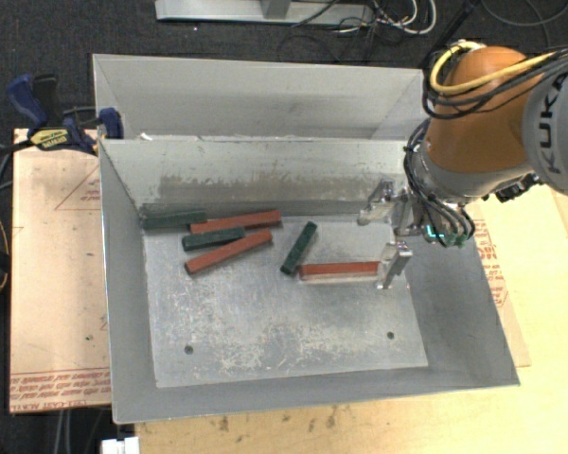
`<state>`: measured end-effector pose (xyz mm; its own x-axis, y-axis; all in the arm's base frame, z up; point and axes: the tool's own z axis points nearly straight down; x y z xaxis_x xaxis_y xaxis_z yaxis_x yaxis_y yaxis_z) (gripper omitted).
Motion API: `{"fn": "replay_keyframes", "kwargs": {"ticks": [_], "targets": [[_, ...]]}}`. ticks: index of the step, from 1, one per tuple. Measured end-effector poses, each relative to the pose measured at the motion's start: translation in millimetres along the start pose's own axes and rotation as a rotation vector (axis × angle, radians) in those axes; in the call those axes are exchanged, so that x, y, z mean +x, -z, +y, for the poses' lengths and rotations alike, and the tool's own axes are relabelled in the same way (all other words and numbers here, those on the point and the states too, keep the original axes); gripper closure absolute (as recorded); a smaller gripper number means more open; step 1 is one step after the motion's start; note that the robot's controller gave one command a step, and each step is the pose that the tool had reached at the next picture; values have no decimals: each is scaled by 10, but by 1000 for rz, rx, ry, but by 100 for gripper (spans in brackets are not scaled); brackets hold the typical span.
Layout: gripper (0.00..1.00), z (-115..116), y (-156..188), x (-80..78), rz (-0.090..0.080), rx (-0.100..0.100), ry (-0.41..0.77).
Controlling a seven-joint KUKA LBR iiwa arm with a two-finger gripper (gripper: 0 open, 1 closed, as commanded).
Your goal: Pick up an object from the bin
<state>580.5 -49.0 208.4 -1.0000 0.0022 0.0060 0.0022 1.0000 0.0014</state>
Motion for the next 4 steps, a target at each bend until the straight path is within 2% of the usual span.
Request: {"fn": "replay_keyframes", "kwargs": {"ticks": [1, 2, 3, 4], "targets": [[0, 1, 44, -15, -7, 1, 1], [0, -7, -259, -66, -16, 2, 60], [100, -100, -1303, -166, -22, 2, 174], [100, -100, -1303, -166, -22, 2, 174]]}}
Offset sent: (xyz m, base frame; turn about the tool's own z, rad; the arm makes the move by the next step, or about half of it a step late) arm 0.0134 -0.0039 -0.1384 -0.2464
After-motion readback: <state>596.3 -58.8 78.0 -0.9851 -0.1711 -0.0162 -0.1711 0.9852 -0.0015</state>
